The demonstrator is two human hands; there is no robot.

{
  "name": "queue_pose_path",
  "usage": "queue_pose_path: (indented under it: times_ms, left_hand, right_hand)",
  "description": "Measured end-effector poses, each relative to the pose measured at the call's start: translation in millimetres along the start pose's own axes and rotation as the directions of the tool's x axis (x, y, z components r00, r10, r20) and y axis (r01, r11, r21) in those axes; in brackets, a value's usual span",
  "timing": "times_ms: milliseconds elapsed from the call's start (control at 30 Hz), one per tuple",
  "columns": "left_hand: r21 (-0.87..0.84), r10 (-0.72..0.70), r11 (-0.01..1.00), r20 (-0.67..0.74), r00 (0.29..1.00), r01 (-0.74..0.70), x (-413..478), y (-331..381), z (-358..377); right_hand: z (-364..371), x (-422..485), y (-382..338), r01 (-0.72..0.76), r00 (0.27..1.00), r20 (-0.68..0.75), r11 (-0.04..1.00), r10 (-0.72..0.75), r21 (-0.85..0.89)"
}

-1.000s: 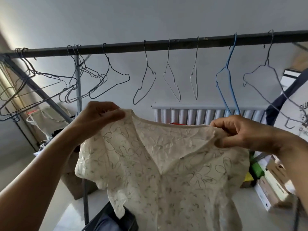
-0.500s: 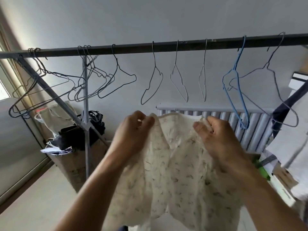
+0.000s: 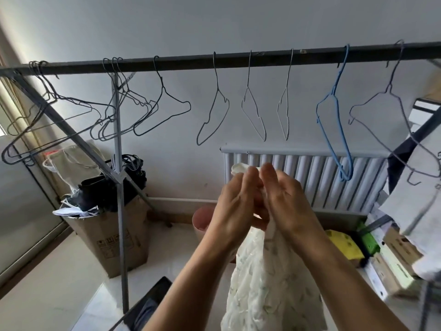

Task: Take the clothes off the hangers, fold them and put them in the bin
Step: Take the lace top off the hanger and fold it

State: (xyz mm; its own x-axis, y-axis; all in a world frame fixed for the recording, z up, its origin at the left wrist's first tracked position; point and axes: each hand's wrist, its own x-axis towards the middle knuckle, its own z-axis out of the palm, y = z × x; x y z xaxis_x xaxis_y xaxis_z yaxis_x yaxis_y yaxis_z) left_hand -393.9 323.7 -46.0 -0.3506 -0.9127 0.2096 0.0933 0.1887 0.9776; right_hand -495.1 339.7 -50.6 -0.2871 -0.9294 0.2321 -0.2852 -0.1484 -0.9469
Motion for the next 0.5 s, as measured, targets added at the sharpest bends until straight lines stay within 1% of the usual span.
queue_pose_path:
  times_ms: [67, 133, 167, 200, 233, 267, 300, 333, 367, 400, 433, 500]
  left_hand:
    - [-0.024, -0.031, 0.999, 0.058, 0.998, 0.032, -2, 3, -1]
    - [-0.045, -0.061, 0.997, 0.079, 0.995, 0.065, -2, 4, -3]
    - [-0.014, -0.041, 0.999, 0.052, 0.998, 0.041, -2, 3, -7]
    - [0.089, 0.041, 0.995, -0.004, 0.999, -0.041, 1, 1, -11]
    - [0.271, 0.205, 0.945, -0.057, 0.977, -0.182, 6, -1, -18]
    - [0.464, 0.378, 0.829, -0.052, 0.924, -0.313, 12, -1, -26]
    - [0.59, 0.488, 0.696, 0.03, 0.873, -0.409, 18, 2, -33]
    - [0.647, 0.523, 0.589, 0.151, 0.839, -0.484, 24, 7, -38]
    - [0.666, 0.503, 0.517, 0.273, 0.82, -0.538, 31, 11, -42]
    - [0.669, 0.453, 0.489, 0.354, 0.818, -0.56, 37, 15, -43]
    - [0.666, 0.385, 0.513, 0.384, 0.839, -0.541, 41, 19, -43]
    - [0.605, 0.247, 0.663, 0.38, 0.891, -0.442, 48, 26, -42]
  right_hand:
    - [-4, -2, -1, 0.018, 0.999, 0.048, 0.997, -0.014, -0.081]
    - [-10, -1, 0, 0.033, 0.997, 0.073, 0.994, -0.026, -0.103]
    - [-14, 0, 0, 0.041, 0.996, 0.089, 0.995, -0.033, -0.087]
    - [-18, 1, 1, 0.041, 0.994, 0.102, 0.997, -0.034, -0.063]
    - [-22, 3, 0, 0.038, 0.993, 0.117, 0.999, -0.033, -0.038]
    - [-26, 5, -2, 0.044, 0.989, 0.142, 0.999, -0.04, -0.026]
    - [-30, 7, -5, 0.067, 0.982, 0.18, 0.997, -0.06, -0.034]
    - [-34, 8, -7, 0.101, 0.97, 0.226, 0.994, -0.089, -0.044]
    - [-36, 10, -10, 0.136, 0.956, 0.267, 0.99, -0.12, -0.042]
    - [-38, 11, -13, 0.166, 0.944, 0.294, 0.986, -0.151, -0.027]
    - [-40, 11, -16, 0.198, 0.936, 0.299, 0.98, -0.187, -0.004]
    - [-43, 14, -17, 0.257, 0.935, 0.242, 0.965, -0.26, 0.045]
